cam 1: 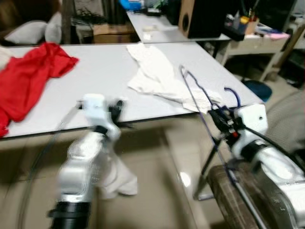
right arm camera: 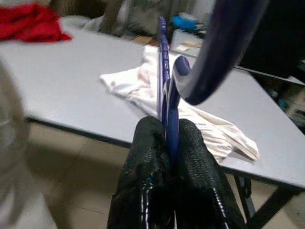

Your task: Hang hanger

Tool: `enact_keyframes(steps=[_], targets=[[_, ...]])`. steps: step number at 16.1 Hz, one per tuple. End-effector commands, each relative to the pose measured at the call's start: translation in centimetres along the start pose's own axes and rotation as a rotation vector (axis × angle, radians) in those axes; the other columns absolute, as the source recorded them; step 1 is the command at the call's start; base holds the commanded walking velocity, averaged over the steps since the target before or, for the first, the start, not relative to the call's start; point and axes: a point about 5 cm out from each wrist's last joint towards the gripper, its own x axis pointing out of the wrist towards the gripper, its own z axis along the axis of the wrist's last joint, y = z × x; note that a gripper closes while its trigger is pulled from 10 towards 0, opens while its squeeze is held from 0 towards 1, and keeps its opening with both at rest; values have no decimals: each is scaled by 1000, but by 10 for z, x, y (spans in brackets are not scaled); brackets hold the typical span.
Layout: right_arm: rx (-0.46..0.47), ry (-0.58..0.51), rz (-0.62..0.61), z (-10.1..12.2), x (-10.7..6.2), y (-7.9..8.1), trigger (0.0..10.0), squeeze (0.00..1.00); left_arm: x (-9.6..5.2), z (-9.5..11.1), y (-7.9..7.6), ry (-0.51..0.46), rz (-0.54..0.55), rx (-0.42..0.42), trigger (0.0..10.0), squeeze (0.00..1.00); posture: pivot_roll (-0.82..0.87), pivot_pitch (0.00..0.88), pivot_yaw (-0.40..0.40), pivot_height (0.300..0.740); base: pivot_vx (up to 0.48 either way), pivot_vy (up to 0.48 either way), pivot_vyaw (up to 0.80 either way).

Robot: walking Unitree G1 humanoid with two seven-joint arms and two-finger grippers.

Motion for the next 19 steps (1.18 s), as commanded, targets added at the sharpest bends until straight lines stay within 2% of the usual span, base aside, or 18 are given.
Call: enact_keyframes(steps=[1,3,4,6,7,8,10,12,13,15,17,18,19], targets=[[-22,-38,67,6,1,4,10000,0,4,12,4,-41,0,22,10000,0,-5,0,-43,740,368,0,0],[-34,-39,173,11,-8,-3,10000,0,16,20,-1,-63,-41,40,10000,0,1,0,-42,740,368,0,0],[-35,-14,281,13,-16,-4,10000,0,26,27,-5,-79,-78,52,10000,0,2,0,-40,740,371,0,0],[-83,149,556,12,-52,-6,10000,0,53,49,-11,-118,-145,75,10000,0,0,0,-28,740,371,0,0],[-81,181,601,12,-59,-7,10000,0,58,54,-11,-124,-154,86,10000,0,0,0,-28,740,371,0,0],[-58,217,664,15,-68,-8,10000,0,70,67,-13,-144,-177,104,10000,0,0,0,-24,740,368,0,0],[-45,215,698,21,-71,-9,10000,0,85,89,-19,-183,-220,109,10000,0,-1,0,-19,740,369,0,0],[-54,178,723,26,-60,-2,10000,0,100,120,-39,-251,-316,70,10000,0,-5,0,-11,740,371,0,0],[-90,173,703,21,-44,3,10000,0,102,138,-59,-302,-407,54,10000,0,-4,0,-7,740,371,0,0],[-132,195,613,14,-18,-2,10000,0,100,168,-73,-387,-483,29,10000,0,-1,0,-8,740,371,0,0],[-182,173,505,16,4,-17,10000,0,97,186,-72,-438,-498,4,10000,0,4,0,-12,740,369,0,0],[-264,150,364,24,26,-40,10000,0,92,200,-68,-480,-512,5,10000,0,14,0,-23,740,371,0,0],[-364,134,251,35,40,-60,10000,0,87,210,-64,-508,-518,4,10000,0,18,0,-28,740,371,0,0]])
